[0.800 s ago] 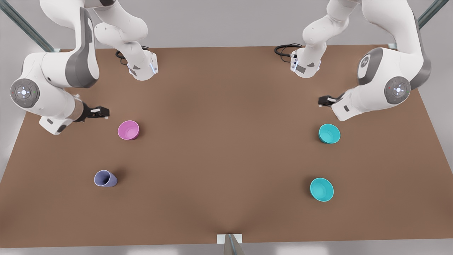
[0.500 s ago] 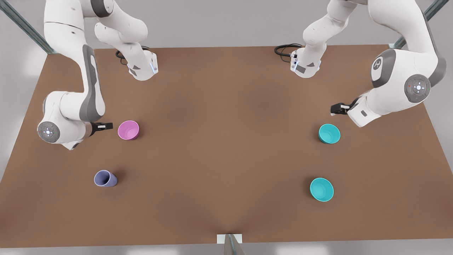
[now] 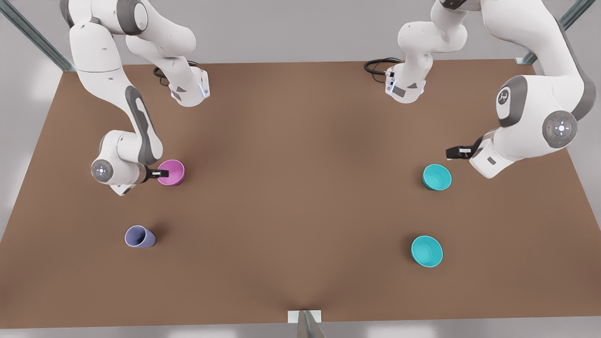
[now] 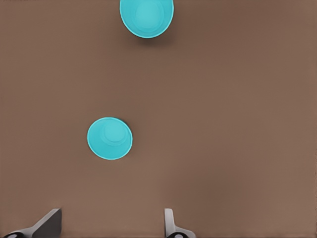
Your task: Stack the blue bowl on the pink bowl
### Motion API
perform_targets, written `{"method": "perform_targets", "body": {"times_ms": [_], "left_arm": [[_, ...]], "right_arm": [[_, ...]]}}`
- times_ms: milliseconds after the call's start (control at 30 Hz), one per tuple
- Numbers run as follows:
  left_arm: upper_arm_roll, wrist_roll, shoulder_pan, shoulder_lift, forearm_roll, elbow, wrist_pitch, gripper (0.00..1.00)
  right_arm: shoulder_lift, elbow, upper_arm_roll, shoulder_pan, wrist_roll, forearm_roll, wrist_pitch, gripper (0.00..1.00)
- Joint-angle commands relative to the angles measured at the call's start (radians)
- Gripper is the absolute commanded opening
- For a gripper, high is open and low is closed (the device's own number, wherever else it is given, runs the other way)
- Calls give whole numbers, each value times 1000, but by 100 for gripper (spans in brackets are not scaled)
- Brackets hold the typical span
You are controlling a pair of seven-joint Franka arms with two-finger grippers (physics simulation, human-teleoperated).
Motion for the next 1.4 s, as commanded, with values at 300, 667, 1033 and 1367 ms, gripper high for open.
{"method": "perform_targets", "body": {"times_ms": [300, 667, 1033, 1367], "left_arm": [[18, 85, 18, 16, -16, 2, -167, 100], [18, 85, 18, 21, -18, 0, -168, 100], [18, 87, 64, 25, -85, -32, -117, 100], [153, 595, 175, 99, -165, -457, 679, 100]], "right_arm": [[34, -19, 8, 1, -39, 25, 169, 24], [-85, 28, 55, 24, -55, 142, -83, 21], [511, 901, 74, 681, 955, 464, -28, 21], [535, 1019, 66, 635, 996, 458, -133, 100]]}}
